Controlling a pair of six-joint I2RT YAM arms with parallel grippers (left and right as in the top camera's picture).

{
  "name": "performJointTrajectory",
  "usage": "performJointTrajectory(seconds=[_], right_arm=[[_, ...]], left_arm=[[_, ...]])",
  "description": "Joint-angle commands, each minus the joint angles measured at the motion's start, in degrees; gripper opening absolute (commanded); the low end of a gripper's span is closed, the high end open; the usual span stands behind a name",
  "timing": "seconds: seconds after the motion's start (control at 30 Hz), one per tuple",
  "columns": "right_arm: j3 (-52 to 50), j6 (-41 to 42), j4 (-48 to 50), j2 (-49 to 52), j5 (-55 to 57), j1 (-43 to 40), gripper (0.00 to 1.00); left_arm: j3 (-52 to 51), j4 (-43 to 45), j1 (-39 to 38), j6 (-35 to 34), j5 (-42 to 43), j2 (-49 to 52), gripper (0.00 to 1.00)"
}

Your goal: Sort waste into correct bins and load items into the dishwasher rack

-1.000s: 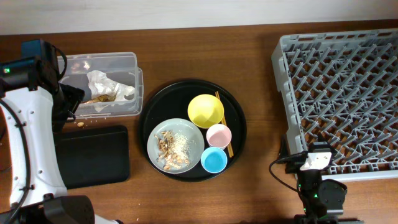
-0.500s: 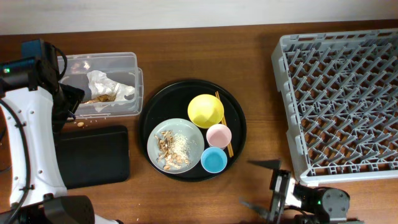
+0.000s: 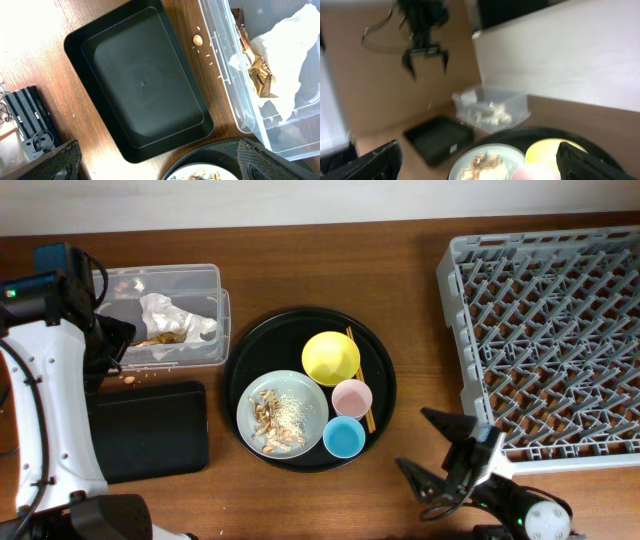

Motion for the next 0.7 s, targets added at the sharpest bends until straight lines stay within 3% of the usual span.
performJointTrajectory(seconds=[0.0, 0.1, 0.2, 0.37, 0.5, 0.67], right_arm=[[-0.26, 11.26, 8.48, -0.35, 7.17, -0.22, 0.99], [-0.26, 18.86, 15.58, -0.35, 4.52, -0.22, 0.99], [-0.26, 28.55, 16.57, -0.35, 4.2, -0.22, 0.99], [-0.26, 29.7, 15.28, -0.35, 6.51, -0.22, 0.99], [-0.24, 36.52, 15.28, -0.35, 12.04, -0.22, 0.99], [2.03, 36.96, 15.23, -0.31, 16.81, -0.22, 0.99]], left_arm=[[-0.33, -0.11, 0.42, -0.79, -1.01, -1.44, 0.99], [-0.33, -0.11, 0.42, -0.79, -1.01, -1.44, 0.99], [-0.33, -0.11, 0.42, -0.79, -1.01, -1.44, 0.99], [-0.33, -0.13, 0.42, -0.79, -1.01, -1.44, 0.99], [-0.33, -0.11, 0.42, -0.79, -1.01, -1.44, 0.99], [-0.33, -0.11, 0.42, -0.79, -1.01, -1.44, 0.99]])
